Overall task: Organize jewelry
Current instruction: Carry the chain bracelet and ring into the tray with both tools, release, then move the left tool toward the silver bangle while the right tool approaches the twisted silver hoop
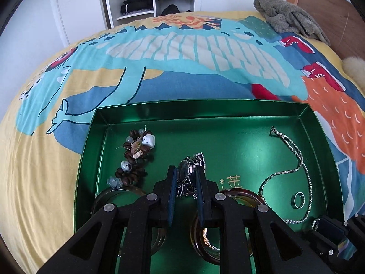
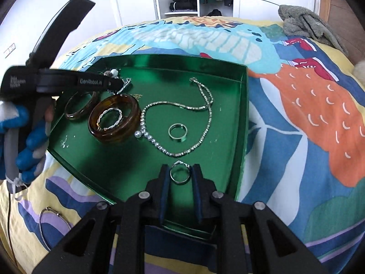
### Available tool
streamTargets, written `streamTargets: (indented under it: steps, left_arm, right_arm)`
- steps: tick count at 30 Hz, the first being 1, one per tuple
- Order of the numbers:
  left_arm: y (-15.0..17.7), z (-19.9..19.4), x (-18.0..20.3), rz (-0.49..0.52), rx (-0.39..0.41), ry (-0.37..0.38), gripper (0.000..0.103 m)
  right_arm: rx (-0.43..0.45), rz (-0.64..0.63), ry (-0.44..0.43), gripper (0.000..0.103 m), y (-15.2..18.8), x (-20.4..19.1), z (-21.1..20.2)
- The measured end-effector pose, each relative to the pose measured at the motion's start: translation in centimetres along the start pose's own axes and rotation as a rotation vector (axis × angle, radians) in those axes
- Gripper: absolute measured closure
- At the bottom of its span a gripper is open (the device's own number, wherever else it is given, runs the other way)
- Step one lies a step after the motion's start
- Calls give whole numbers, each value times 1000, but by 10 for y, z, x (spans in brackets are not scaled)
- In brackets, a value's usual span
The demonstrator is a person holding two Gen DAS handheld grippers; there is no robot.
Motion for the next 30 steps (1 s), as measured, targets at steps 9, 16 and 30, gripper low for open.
streamTargets:
  steps: [9,16,30]
  left_arm:
    - [-3,-88,-19,19,111,-20,72]
    - [32,-198,-48,15,216,-63,59]
    - [183,-343,-79,-65,327,-173,50]
  right_arm:
    - [84,33,17,67,-14,1,-50]
    - [221,35,12,67,-21,-15,-154]
    - [323,65,22,67,62,-65,-297]
Point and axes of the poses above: each gripper's, at about its wrist camera, not at the fingertips, and z roughly the way its jaws point, x to its right, y to its underside, the point moved 8 cm from there along z, roughly the way its jaws point, and after that the axes turned 2 degrees about -y, right-handed, at the moved point
